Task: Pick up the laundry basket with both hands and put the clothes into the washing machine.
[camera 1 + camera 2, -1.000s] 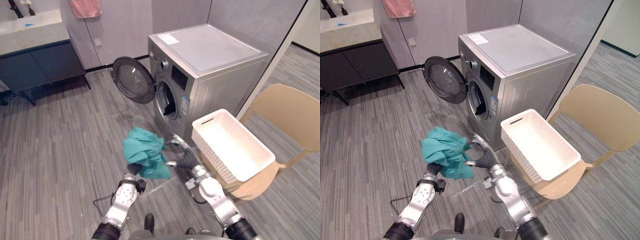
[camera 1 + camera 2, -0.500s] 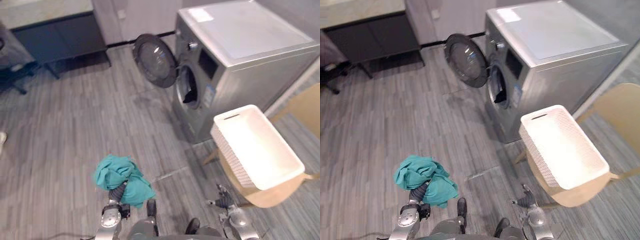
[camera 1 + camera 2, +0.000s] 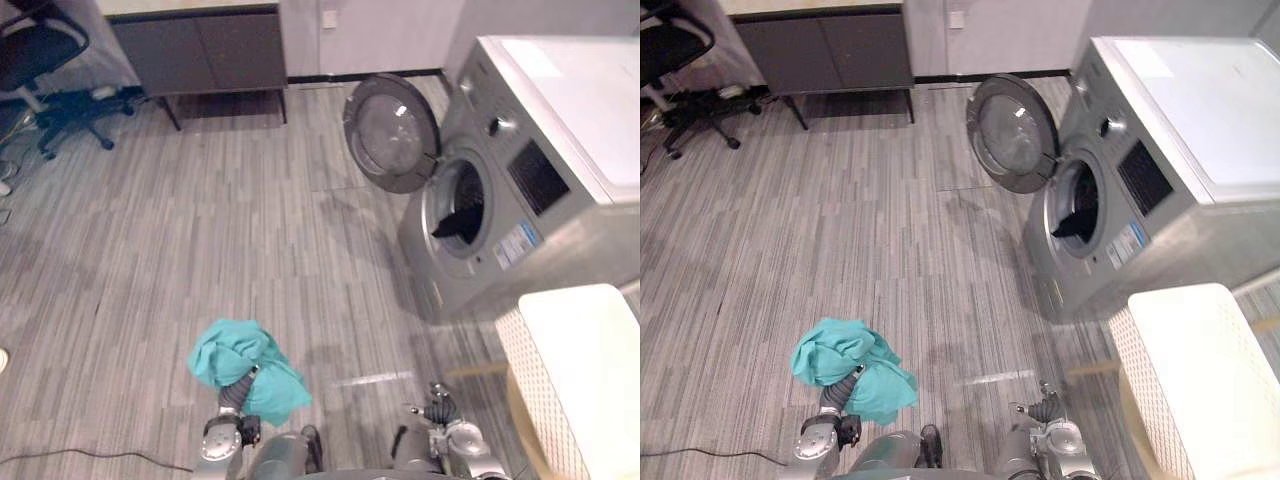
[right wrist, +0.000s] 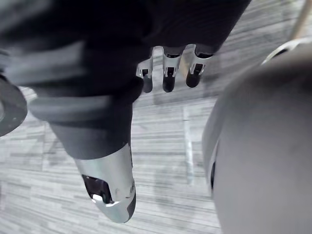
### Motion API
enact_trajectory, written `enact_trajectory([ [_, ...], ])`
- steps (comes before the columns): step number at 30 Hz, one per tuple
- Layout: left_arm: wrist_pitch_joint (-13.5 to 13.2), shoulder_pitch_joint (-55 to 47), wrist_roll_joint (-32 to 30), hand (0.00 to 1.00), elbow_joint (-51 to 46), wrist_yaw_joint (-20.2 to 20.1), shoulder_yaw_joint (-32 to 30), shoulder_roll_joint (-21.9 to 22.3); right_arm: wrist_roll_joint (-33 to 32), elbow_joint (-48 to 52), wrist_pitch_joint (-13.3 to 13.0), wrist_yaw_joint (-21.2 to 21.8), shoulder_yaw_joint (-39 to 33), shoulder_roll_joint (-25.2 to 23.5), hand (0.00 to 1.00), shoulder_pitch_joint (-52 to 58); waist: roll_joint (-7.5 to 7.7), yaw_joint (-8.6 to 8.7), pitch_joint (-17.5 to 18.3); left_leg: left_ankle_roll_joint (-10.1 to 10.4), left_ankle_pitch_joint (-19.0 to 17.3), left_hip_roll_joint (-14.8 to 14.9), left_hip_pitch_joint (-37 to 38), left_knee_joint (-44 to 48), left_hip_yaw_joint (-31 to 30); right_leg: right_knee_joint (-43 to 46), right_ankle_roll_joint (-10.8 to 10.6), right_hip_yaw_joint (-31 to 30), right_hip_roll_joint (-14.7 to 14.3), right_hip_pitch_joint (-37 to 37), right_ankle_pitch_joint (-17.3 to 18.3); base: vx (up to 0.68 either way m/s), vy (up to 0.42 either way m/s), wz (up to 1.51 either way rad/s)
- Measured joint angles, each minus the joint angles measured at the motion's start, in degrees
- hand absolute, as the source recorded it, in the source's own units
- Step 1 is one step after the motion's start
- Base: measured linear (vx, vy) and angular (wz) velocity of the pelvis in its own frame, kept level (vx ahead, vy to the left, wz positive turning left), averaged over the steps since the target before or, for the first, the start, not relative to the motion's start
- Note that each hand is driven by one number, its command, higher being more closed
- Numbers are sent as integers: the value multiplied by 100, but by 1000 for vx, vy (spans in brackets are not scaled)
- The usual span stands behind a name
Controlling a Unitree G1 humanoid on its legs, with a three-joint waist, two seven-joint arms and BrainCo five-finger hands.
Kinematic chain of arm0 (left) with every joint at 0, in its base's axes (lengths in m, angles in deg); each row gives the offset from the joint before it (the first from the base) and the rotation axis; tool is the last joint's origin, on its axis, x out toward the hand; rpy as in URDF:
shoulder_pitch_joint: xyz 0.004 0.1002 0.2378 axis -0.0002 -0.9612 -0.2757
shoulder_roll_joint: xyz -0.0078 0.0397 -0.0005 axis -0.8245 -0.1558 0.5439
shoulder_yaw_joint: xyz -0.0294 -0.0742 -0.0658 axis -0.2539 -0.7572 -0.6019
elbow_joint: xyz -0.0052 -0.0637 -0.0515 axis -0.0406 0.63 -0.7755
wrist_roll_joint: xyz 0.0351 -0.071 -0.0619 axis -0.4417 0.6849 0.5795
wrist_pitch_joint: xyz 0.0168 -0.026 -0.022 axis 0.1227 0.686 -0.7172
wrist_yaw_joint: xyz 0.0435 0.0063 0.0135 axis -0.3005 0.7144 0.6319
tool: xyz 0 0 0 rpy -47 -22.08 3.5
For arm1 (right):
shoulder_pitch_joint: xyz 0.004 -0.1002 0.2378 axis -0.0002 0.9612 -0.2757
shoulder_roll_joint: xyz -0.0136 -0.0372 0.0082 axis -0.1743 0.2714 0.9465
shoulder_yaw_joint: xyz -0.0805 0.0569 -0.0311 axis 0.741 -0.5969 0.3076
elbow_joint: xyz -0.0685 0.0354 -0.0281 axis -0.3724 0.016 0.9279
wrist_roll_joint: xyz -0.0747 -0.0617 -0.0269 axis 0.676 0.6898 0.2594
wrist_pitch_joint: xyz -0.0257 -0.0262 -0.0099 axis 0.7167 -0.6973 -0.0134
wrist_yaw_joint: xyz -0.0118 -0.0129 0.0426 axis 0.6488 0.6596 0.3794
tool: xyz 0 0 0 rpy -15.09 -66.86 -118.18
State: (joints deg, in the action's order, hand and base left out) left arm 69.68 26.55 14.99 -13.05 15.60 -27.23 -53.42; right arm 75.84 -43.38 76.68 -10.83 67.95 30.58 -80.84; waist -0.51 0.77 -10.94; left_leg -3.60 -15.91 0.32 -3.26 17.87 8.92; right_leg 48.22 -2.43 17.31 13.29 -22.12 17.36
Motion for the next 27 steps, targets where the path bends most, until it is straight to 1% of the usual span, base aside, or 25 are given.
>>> enact_trajectory([
  [1,0,59,0,100,1,-1,9,16,-4,87,-29,0,6,26,0,-17,1,24,-7,49,-10,0,172,-134,-106,-610,-21,93,-150,-246,-45,464,-25,59],
  [2,-1,168,0,100,1,-1,20,21,-4,121,-31,0,10,64,0,-53,-43,78,-54,88,-20,41,407,-320,-257,-1580,-4,204,-327,-393,-316,598,-68,74],
  [4,-12,279,-5,100,-8,-2,44,22,1,141,-25,-1,9,76,0,-82,-35,171,-94,349,-47,76,796,-663,-467,-3066,72,283,-581,-450,-1146,687,-151,81],
  [5,-12,279,-18,100,-4,-5,59,17,8,186,-25,-1,10,77,0,-15,-11,184,-88,553,-171,90,1056,-751,-611,-3328,381,164,-654,-480,-1827,639,-191,84],
  [6,-14,288,-19,100,-2,-6,109,25,9,201,-23,1,13,83,0,74,0,214,-72,646,-225,116,1159,-697,-741,-3082,731,59,-654,-487,-2278,527,-195,66],
  [7,-17,313,-24,100,-1,-10,140,87,11,230,-15,10,7,123,0,10,-160,209,-54,745,-221,332,1092,-464,-803,-2716,756,151,-715,-560,-2000,513,-209,37],
  [8,-16,303,-24,100,19,-16,151,81,11,337,-32,23,9,100,0,-10,-184,208,-54,911,-126,421,856,77,-786,-2591,856,198,-796,-528,-1744,620,-269,9],
  [9,-10,292,-22,100,26,-25,135,98,10,415,-34,35,12,51,0,5,-206,200,-71,1207,130,623,516,1083,-765,-2619,962,254,-988,-279,-1539,626,-261,-3],
  [10,-6,276,-19,100,27,-37,105,117,6,431,-28,37,19,18,0,23,-218,198,-80,1223,397,759,324,1740,-754,-2710,1011,257,-1129,-61,-1453,753,-286,-34],
  [11,1,163,-13,100,27,-120,71,154,-8,490,-25,27,125,-73,0,82,-211,155,-92,1231,675,1064,-94,3112,-723,-3008,1116,174,-1443,507,-1340,733,-238,-57],
  [12,1,142,-8,100,11,-149,81,192,-52,649,-27,15,166,-129,0,164,-190,121,-105,1154,609,1238,-423,4111,-610,-3288,1188,14,-1659,1012,-1279,703,-205,-70],
  [13,1,113,-4,100,0,-153,81,229,-87,747,-33,9,164,-161,0,188,-148,88,-113,1040,538,1294,-596,4472,-463,-3426,1198,-120,-1721,1282,-1245,531,-108,-80],
  [14,1,134,-2,100,-18,-162,91,287,-135,832,-42,1,158,-194,0,188,-69,-1,-120,910,452,1301,-840,4643,-223,-3610,1175,-352,-1735,1590,-1220,474,-62,-93],
  [15,1,165,-2,100,-146,-192,109,357,-168,905,-57,0,149,-206,0,191,-10,-19,-128,779,370,1289,-1128,4504,-65,-3827,1168,-593,-1735,1837,-1225,450,-43,-95],
  [17,-5,191,-5,100,-335,-249,206,372,-167,888,-75,0,137,-219,0,201,-8,-101,-138,652,274,1222,-1540,3798,-104,-4026,1165,-905,-1747,2107,-1226,388,32,-97],
  [18,-2,260,-15,100,-348,-258,253,382,-164,889,-50,-1,99,-249,0,202,11,-174,-152,681,220,1029,-1631,2990,-316,-4095,1164,-1191,-1734,2271,-1226,360,94,-112],
  [19,-2,260,-15,100,-348,-254,245,410,-165,879,-25,-4,85,-261,0,200,18,-178,-155,703,224,860,-1606,2365,-612,-4115,1162,-1392,-1729,2355,-1226,344,151,-125],
  [20,-2,257,-15,100,-346,-236,243,426,-162,866,-24,-18,75,-269,0,175,28,-179,-158,788,273,659,-1554,1501,-1075,-4139,1064,-1656,-1714,2456,-1180,324,196,-144],
  [21,-2,270,-15,100,-338,-230,240,426,-154,809,-26,-61,38,-275,0,131,10,-170,-151,996,422,507,-1458,618,-1660,-4130,886,-1991,-1719,2517,-1078,375,278,-152],
  [22,-2,279,-16,100,-322,-226,240,427,-145,768,-26,-82,13,-276,0,85,-8,-176,-142,1135,550,468,-1410,167,-1964,-4113,760,-2213,-1731,2532,-1004,300,268,-170],
  [23,-2,286,-16,100,-241,-225,250,454,-136,737,-26,-98,-8,-261,0,74,-119,-172,-99,1195,941,522,-1333,-290,-2227,-4047,609,-2542,-1823,2534,-915,233,247,-147],
  [24,-3,277,-16,100,-182,-226,252,480,-125,736,-26,-99,-9,-246,0,91,-204,-171,-72,1189,1203,592,-1272,-387,-2289,-3988,507,-2731,-1891,2519,-853,264,397,-187],
  [25,4,285,-19,100,-2,-233,275,478,-100,687,-18,-101,-14,-218,0,108,-218,-161,-49,1074,1467,685,-1222,-129,-2065,-3789,276,-3126,-1911,2504,-649,277,463,-184],
  [26,39,333,-22,100,57,-239,301,368,-96,726,-30,-108,-8,-274,0,173,-77,-150,-18,972,1293,656,-1089,-141,-1638,-3472,60,-3243,-1744,2343,-504,218,393,-176],
  [27,47,333,-22,100,57,-238,296,309,-96,725,-28,-100,7,-305,0,219,8,-161,-3,934,1230,621,-1017,-157,-1408,-3281,-41,-3233,-1636,2212,-432,113,267,-165],
])
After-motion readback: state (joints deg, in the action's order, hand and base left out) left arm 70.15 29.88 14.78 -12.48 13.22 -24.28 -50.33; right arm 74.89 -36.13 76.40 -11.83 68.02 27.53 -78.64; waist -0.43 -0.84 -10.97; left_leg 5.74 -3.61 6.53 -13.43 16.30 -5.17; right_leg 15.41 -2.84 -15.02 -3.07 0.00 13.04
